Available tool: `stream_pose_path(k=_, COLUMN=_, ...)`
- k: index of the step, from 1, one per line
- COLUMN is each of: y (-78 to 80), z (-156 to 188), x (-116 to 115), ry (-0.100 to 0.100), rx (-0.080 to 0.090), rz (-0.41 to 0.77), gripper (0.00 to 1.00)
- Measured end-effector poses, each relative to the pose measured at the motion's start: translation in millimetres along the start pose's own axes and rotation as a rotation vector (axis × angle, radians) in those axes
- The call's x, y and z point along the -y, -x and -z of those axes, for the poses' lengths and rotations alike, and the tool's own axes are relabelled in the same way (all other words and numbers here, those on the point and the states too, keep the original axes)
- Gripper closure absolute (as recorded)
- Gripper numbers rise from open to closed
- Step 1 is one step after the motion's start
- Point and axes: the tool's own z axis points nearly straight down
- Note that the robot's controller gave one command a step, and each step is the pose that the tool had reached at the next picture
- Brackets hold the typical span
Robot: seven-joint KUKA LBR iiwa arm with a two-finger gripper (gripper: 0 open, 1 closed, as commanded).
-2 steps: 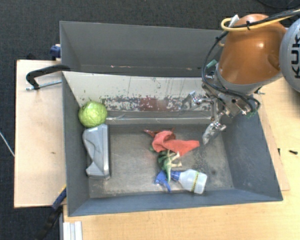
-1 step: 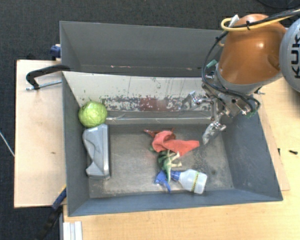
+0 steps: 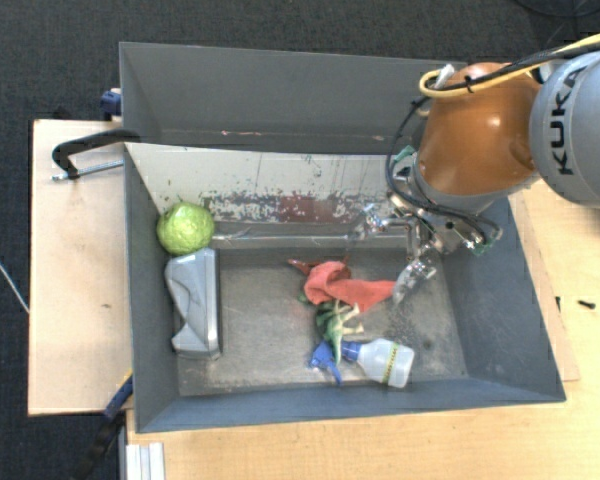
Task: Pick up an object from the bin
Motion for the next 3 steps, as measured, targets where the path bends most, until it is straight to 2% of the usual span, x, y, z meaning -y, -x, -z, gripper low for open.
stream_pose_path(k=1, y=5.8, z=-79.5, x=8.7, ry=0.003, rx=-0.003, rz=0.083, gripper=1.0)
stream_pose_path(k=2, y=5.8, z=-79.5, x=8.7, ry=0.003, rx=-0.003, rz=0.083, gripper=1.0)
stream_pose_path(k=3, y=7.9, z=30.2, x=-2.6, ry=0.003, rx=-0.003, rz=0.092, gripper=1.0)
